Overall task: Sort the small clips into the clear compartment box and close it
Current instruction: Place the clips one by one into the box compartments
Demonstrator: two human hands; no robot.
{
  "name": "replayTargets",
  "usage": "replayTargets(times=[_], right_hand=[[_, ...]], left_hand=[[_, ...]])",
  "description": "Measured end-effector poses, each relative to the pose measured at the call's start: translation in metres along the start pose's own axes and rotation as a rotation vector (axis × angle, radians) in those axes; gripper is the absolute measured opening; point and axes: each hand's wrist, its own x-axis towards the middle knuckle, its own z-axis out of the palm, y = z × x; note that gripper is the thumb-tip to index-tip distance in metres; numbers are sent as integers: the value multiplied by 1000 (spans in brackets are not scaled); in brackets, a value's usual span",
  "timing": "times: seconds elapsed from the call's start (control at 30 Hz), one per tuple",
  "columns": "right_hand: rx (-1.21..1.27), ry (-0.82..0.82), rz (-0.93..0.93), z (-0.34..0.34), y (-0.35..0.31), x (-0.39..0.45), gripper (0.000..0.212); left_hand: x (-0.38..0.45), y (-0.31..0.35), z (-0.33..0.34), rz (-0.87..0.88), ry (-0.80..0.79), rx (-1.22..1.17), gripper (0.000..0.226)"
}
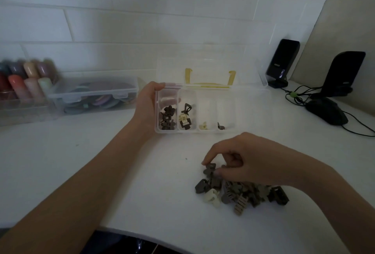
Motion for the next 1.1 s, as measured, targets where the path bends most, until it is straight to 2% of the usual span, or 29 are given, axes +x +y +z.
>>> replayTargets(times=[0.2,0.33,0.5,0.57,0.63,0.7,0.8,0.87,0.93,1.03,1.1], right_hand=[[115,230,-120,3,-4,4,22],[287,385,-152,7,-8,15,25],[215,590,-194,-9,-29,53,24],[112,618,-192,-16,-37,73,21],[-119,612,-148,-18,-41,93,21],[-360,619,-105,-14,-41,108,23],[-529,705,-132,-6,-39,122,16],[-562,717,-122,-2,-38,124,13],[-535,659,-104,-3,-35,120,17],[-296,615,-99,-15,-31,102,21],[-159,634,-115,-25,-27,86,19]], left_hand=[[1,-1,0,22,-5,23,39],[1,1,1,-2,4,30,45],[-4,0,3,-74,-62,-48,40],[-4,-4,3,-59,-51,-76,31],[-2,-7,2,-49,-3,-88,24],[-1,-9,3,-64,5,-106,22],[0,-9,4,-79,12,-146,21],[0,-8,4,-70,-6,-153,22],[-1,-8,2,-85,-34,-159,34],[-3,-7,1,-126,-29,-138,43],[-5,-6,2,-139,8,-90,58]])
